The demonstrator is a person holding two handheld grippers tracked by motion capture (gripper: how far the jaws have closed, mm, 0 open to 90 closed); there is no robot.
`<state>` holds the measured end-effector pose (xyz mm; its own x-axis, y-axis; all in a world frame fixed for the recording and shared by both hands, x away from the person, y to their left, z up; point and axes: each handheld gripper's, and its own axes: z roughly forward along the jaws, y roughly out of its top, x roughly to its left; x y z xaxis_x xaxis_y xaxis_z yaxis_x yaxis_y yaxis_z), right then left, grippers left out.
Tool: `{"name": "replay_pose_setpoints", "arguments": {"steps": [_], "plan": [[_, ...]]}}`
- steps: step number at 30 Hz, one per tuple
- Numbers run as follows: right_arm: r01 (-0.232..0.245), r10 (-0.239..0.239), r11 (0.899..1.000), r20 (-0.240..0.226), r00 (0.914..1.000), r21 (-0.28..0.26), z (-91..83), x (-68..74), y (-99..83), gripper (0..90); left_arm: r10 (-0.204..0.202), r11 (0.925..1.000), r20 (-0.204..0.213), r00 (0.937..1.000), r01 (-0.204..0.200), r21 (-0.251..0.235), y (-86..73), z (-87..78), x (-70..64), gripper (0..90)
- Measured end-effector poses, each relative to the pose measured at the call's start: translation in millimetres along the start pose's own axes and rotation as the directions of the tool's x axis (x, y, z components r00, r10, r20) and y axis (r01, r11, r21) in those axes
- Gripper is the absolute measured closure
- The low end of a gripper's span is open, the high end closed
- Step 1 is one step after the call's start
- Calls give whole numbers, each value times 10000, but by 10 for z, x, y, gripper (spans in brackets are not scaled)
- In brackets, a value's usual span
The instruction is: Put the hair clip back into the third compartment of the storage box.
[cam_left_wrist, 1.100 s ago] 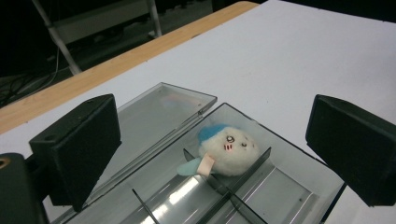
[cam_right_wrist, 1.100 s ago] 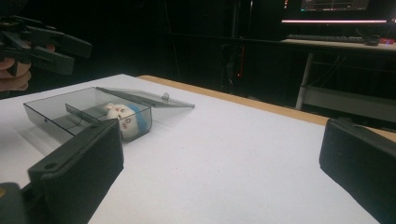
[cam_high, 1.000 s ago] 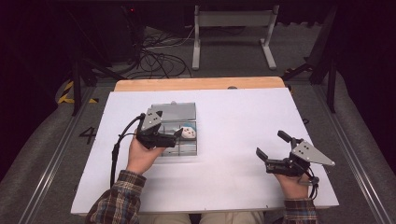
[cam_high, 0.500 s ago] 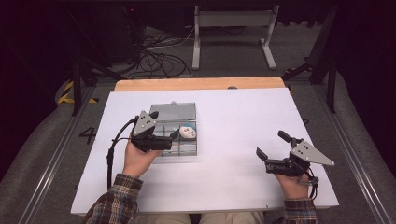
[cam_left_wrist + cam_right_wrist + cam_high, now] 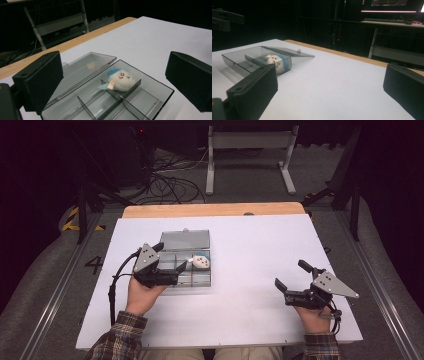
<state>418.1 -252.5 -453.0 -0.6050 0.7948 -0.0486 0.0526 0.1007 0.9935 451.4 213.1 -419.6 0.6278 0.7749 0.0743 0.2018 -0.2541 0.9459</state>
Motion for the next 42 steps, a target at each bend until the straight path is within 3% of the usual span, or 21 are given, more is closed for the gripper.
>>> {"name": "replay_pose_setpoints", "arguments": {"steps": [14, 30, 42], "plan": [[-140, 138, 9997, -95, 9999, -200, -3, 2, -6, 2, -169, 9989, 143, 9998, 175, -441, -152, -120, -12, 9], [-4, 4, 10000, 6, 10000, -84, 3, 0, -11, 2, -294, 9957, 22, 9996, 294, -881, -237, -266, 21, 6], [-161, 160, 9998, -90, 9998, -113, 5, 3, -13, 2, -421, 9938, -98, 9991, 409, -1037, -359, -398, 95, 5]]}}
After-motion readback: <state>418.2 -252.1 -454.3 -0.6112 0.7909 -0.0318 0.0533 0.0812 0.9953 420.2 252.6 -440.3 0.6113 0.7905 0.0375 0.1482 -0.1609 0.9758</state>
